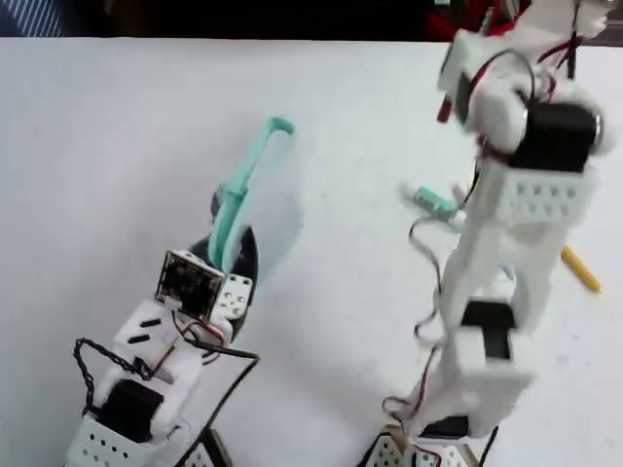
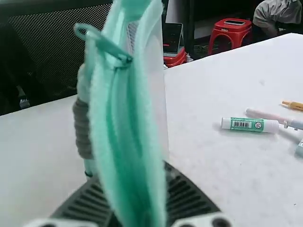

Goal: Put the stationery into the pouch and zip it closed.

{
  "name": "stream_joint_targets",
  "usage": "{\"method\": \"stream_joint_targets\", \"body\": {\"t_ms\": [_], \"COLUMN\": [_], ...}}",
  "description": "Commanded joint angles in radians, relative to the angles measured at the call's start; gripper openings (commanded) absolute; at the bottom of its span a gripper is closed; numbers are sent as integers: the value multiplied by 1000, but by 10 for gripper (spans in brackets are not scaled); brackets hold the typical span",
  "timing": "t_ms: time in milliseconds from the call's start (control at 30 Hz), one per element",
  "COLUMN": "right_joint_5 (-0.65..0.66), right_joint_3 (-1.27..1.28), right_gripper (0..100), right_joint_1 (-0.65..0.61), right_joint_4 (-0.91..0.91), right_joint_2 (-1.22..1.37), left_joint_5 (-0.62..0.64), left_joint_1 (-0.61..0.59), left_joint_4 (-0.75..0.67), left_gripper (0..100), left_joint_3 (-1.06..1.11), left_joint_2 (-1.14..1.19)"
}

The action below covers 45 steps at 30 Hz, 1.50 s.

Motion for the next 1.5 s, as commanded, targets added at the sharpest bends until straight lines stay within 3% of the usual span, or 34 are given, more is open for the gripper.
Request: {"method": "stream_joint_targets", "body": {"t_ms": [0,167,267,633,767,967,1100,1300,1467], "right_joint_5": [77,91,166,219,221,222,222,219,221], "right_joint_3": [356,672,845,1507,1611,1491,1401,1485,1602], "right_gripper": [18,18,18,18,17,17,17,17,17], "right_joint_1": [-116,-302,-387,-420,-463,-633,-628,-596,-562], "right_joint_4": [-1,-88,-202,-774,-1009,-1196,-1247,-1262,-1448], "right_joint_2": [-407,-757,-912,-1285,-1264,-1064,-924,-858,-851], "left_joint_5": [2,2,2,2,2,-35,-38,-40,-40], "left_joint_1": [-12,-12,-12,-12,-12,-12,-12,-12,-12], "left_joint_4": [3,3,5,5,2,-2,-2,-3,0], "left_gripper": [22,22,22,22,22,22,22,22,22], "left_joint_3": [-6,-6,-6,-6,-6,-6,-6,-6,-6], "left_joint_2": [-4,-4,-4,-4,-4,-4,-4,-4,-7]}}
